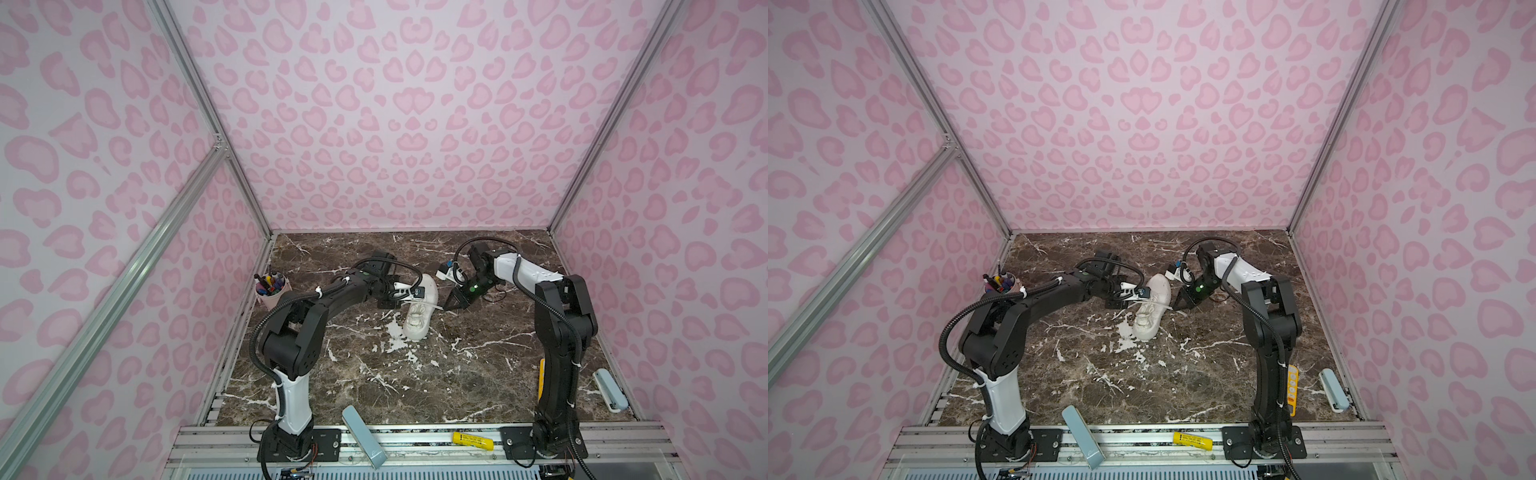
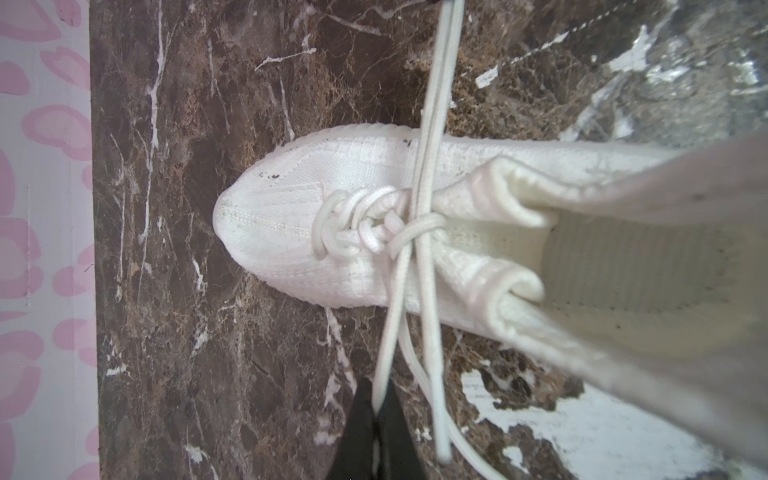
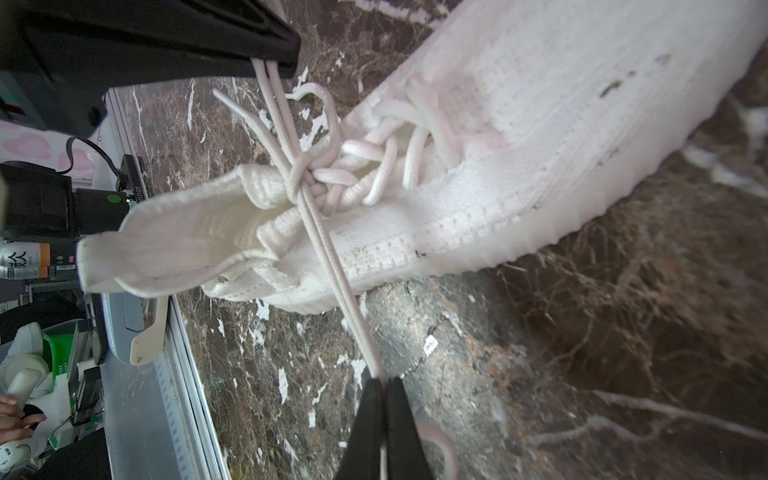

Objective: Tie the shoes

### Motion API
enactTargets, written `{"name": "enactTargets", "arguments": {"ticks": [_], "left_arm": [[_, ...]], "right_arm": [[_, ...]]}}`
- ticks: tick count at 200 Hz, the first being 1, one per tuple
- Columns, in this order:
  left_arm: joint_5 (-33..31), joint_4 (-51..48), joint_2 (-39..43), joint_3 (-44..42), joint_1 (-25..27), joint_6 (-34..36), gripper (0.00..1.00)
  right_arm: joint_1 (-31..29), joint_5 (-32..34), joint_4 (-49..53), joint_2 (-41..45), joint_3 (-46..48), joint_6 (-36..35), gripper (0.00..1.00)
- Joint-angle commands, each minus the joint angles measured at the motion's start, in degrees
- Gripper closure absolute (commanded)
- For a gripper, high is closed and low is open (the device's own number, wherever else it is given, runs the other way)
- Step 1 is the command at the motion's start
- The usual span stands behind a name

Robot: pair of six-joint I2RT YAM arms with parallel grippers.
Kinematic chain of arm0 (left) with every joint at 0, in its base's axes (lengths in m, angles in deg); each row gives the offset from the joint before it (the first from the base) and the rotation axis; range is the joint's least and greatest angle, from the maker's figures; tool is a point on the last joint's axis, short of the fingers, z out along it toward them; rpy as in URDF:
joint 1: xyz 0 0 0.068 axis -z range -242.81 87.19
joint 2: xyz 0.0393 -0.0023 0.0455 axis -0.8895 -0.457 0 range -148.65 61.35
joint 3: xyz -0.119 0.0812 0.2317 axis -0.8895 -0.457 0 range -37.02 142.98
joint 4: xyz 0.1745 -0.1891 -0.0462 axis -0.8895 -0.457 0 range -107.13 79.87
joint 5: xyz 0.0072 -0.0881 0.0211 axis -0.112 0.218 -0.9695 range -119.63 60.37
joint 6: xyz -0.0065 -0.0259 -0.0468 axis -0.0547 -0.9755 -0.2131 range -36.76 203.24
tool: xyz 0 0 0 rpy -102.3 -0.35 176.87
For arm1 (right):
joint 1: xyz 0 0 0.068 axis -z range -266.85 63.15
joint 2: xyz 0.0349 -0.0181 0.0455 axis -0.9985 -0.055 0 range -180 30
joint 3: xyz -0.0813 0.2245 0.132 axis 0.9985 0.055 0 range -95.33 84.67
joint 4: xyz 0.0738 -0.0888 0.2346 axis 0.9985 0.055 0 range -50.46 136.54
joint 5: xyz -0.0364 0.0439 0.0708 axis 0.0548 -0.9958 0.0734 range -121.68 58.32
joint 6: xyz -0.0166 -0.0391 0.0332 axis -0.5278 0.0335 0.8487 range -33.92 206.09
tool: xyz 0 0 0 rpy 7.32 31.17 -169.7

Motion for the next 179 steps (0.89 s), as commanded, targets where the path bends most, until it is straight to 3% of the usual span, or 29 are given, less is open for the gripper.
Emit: {"name": "enactTargets", "arguments": {"ticks": [1,179], "left_arm": [[-6.50,-0.40,0.59,0.83,-1.09,0.04,0.97],[-9.10,1.48,0.70,-0.62,-2.43,-3.86,0.97]], "right_arm": [[0.62,8.72,5.89,-0.55,0.59,0.11,1.00],[0.82,9.50,5.86,-0.46,1.13,0.14,1.00]]}}
